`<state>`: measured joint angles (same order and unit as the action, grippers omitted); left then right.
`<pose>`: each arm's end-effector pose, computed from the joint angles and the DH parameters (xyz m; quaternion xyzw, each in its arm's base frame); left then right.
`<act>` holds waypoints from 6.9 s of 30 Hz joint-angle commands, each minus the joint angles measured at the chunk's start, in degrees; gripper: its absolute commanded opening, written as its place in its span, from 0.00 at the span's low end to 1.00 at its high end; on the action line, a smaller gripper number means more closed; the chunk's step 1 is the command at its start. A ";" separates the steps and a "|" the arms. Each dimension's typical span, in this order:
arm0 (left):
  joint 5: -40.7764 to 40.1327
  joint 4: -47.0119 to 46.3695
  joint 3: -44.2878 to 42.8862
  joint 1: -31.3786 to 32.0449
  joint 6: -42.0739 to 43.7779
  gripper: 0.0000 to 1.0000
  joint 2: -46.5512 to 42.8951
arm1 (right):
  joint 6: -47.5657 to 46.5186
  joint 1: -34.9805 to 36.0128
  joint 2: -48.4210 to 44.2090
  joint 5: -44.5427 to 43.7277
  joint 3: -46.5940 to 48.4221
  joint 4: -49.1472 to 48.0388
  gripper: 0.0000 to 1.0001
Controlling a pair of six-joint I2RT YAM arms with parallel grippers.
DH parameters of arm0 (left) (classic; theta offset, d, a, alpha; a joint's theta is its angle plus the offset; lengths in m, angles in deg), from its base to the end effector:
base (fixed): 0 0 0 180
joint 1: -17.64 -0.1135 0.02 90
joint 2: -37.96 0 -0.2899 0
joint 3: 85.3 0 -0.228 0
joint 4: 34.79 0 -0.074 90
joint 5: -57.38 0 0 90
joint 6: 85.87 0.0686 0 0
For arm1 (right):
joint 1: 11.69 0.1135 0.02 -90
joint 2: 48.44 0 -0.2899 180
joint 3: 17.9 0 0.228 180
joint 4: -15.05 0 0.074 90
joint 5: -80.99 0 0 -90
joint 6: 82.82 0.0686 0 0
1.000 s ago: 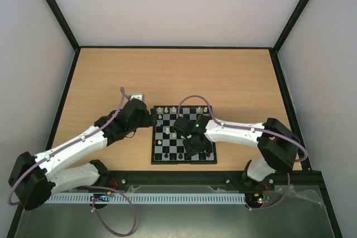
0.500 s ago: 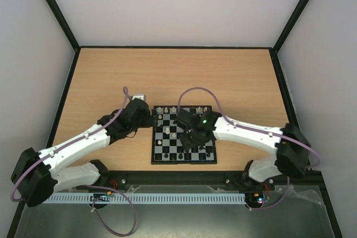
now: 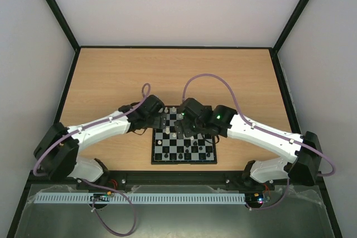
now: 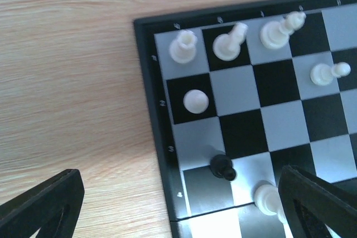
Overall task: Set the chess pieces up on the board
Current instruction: Pick up the chess piece from the chessboard, then place the chess piece on the chessboard, then pick up the chess piece from the chessboard.
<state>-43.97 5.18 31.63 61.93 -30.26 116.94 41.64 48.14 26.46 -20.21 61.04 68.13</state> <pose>0.1977 -0.1740 0.2186 0.0532 0.9503 -0.1120 0.2857 0.1445 0.2220 0.3028 -0.1714 0.9171 0.1931 0.3038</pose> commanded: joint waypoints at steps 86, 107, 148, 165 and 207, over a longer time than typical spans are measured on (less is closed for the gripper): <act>6.76 29.36 -24.71 24.09 3.48 0.04 15.86 | 0.76 -8.56 -22.50 -14.99 -7.27 2.70 0.99; 5.18 20.67 -19.08 25.51 0.68 0.05 20.60 | -0.11 -8.61 -21.36 -13.41 -8.37 1.81 0.99; 3.88 18.19 -15.85 23.87 -0.75 0.12 17.37 | -0.44 -8.63 -19.37 -12.85 -8.82 1.49 0.98; 4.46 16.80 -14.11 23.83 -1.00 0.18 17.31 | -0.71 -8.64 -18.64 -12.31 -8.88 1.30 0.99; 0.39 4.78 -1.14 0.19 1.88 0.99 -15.14 | -4.15 -8.65 2.95 4.85 -1.81 -0.46 0.86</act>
<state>-45.55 13.44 28.97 63.77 -29.24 103.70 39.26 39.68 27.33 -20.00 57.08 66.79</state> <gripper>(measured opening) 0.990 0.901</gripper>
